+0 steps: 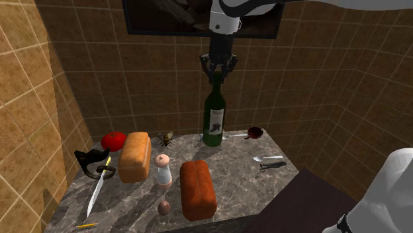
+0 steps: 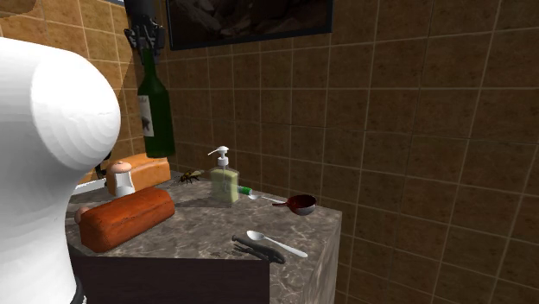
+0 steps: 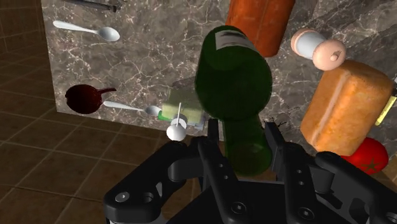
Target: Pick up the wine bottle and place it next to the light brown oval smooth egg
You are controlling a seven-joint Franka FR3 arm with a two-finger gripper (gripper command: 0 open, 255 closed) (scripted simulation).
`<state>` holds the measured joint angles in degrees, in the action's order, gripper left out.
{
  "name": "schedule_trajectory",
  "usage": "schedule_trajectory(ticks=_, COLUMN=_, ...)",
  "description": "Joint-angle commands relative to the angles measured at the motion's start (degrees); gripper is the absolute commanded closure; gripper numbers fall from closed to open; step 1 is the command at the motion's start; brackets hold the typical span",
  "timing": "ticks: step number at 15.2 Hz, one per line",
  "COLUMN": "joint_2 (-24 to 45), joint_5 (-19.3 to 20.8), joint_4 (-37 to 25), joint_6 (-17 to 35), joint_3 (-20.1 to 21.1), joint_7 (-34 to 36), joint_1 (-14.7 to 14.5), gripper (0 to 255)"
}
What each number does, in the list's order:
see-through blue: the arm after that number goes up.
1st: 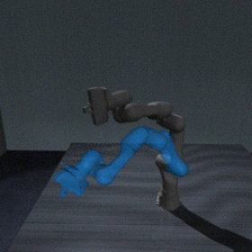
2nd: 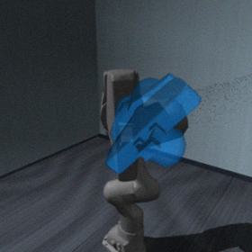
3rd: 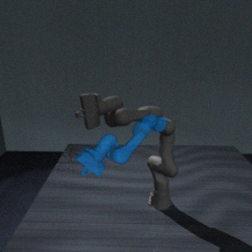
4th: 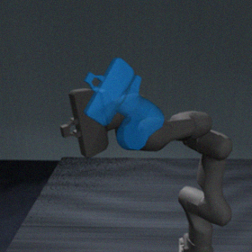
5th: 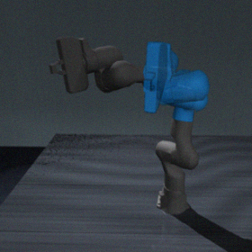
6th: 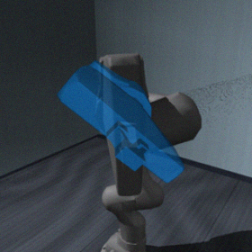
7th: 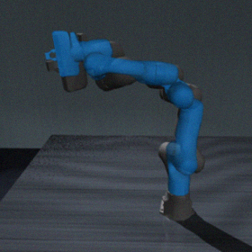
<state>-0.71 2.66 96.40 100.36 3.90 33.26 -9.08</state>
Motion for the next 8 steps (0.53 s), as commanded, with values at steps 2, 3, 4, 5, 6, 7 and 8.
schedule_trajectory(ticks=2, joint_2=2.9, joint_5=0.6, joint_4=-1.2, joint_6=1.7, joint_3=2.0, joint_7=4.2, joint_1=-2.0, gripper=255)
schedule_trajectory(ticks=3, joint_2=3.9, joint_5=0.8, joint_4=-1.7, joint_6=2.0, joint_3=2.5, joint_7=5.4, joint_1=-2.6, gripper=255)
schedule_trajectory(ticks=4, joint_2=4.9, joint_5=1.1, joint_4=-2.2, joint_6=2.3, joint_3=3.1, joint_7=6.7, joint_1=-3.3, gripper=255)
schedule_trajectory(ticks=5, joint_2=5.9, joint_5=1.4, joint_4=-2.9, joint_6=2.6, joint_3=3.6, joint_7=7.9, joint_1=-3.9, gripper=255)
schedule_trajectory(ticks=6, joint_2=7.0, joint_5=1.7, joint_4=-3.6, joint_6=2.9, joint_3=4.1, joint_7=9.1, joint_1=-4.6, gripper=255)
schedule_trajectory(ticks=7, joint_2=8.1, joint_5=2.0, joint_4=-4.5, joint_6=3.1, joint_3=4.6, joint_7=10.3, joint_1=-5.3, gripper=255)
schedule_trajectory(ticks=8, joint_2=9.3, joint_5=2.3, joint_4=-5.4, joint_6=3.3, joint_3=5.0, joint_7=11.5, joint_1=-5.9, gripper=255)
